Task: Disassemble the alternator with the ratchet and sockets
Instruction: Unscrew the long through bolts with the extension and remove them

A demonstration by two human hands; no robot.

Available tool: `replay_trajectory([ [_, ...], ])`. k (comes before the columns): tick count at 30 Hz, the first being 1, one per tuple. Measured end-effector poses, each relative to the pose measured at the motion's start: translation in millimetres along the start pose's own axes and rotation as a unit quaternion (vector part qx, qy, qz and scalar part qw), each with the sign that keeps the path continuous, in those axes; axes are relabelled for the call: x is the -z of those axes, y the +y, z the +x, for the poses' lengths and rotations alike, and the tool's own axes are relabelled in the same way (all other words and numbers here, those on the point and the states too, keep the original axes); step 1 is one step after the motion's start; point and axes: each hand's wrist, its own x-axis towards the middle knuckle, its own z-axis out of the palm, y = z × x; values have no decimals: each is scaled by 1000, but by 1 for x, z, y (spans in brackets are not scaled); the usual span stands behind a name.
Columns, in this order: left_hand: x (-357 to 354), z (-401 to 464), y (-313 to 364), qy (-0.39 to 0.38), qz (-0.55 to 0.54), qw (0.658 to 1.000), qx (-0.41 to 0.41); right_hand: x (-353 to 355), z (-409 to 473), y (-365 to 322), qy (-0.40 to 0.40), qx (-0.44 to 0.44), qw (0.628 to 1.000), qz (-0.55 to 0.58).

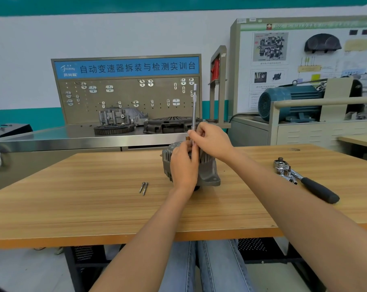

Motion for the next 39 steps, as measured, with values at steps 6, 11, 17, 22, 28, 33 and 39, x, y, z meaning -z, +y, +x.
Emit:
replay_trajectory([
  [6, -2, -1, 3, 14, -18, 1000, 14, 9, 0, -1, -32, -27, 987, 153],
  [11, -3, -1, 4, 29, -16, 999, 2, 16, 0, -2, -65, -26, 981, 179],
  [17, -3, -3, 2, 27, -22, 999, -10, 20, -1, -1, -92, -9, 983, 158],
  [22, -4, -1, 4, 33, -22, 999, 12, 16, -1, -1, -89, -27, 983, 159],
  [28, -3, -3, 5, 29, -34, 999, 6, 16, 0, -2, -62, -40, 984, 164],
  [33, -3, -3, 3, 31, -41, 999, 5, 23, -2, -3, -90, -26, 980, 178],
  [39, -3, -2, 5, 34, -31, 999, 6, 23, -1, -2, -108, -29, 976, 186],
])
